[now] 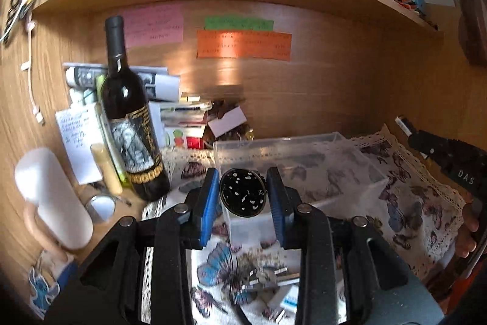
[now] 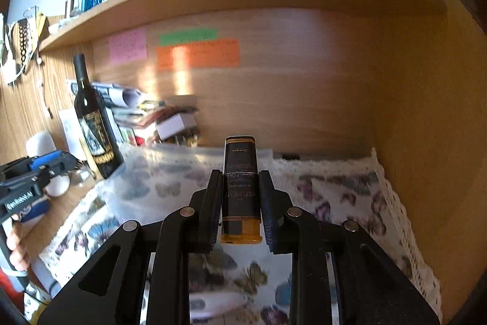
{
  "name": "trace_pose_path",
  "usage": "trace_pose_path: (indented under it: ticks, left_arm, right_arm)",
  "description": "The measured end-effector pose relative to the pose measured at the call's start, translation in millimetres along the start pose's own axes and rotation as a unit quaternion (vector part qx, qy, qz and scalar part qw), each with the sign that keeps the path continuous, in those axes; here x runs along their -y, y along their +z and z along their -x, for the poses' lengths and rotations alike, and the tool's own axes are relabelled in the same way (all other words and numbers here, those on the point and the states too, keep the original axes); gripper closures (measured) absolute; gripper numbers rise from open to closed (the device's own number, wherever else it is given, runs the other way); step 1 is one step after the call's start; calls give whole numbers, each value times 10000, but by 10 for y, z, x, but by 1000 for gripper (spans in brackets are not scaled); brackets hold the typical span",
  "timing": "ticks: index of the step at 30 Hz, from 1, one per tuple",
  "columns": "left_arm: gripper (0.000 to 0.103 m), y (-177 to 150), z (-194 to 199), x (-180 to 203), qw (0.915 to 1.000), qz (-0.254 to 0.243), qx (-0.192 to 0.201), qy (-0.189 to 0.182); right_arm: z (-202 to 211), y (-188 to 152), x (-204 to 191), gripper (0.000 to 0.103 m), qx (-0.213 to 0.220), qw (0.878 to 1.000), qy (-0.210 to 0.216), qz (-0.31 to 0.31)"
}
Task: Organize rigid objects
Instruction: 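Carry both held items over the clear plastic box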
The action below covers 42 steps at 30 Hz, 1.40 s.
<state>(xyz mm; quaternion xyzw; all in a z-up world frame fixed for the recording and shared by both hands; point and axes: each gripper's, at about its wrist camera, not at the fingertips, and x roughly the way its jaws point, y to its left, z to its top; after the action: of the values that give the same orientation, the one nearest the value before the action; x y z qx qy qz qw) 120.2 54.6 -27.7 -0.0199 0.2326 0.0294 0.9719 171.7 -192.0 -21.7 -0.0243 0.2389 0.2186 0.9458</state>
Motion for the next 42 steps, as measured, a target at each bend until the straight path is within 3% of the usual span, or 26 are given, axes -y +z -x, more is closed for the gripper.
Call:
trace_pose_path:
  ticks: [10,24,36,42]
  left_arm:
    - [71,249,-487,65,9990,-90,-400,-160]
    - [71,138,-1277,238,9896,-376,-1303,-488]
    - [71,8,-1549,301,9822,-488,-1717,-580]
    - [70,18,-1525,304,9826,-503,-1705,-541]
  right_arm:
    - [-416,300,9,81,-130,9998,138,-48]
    - [-1329,124,-107,81,-1354,9901,323,174]
    - [-1599,-80,-234,81,-1918,9795,374,477]
    - [-1529,-76,-239,77,-1878,9803,457,401]
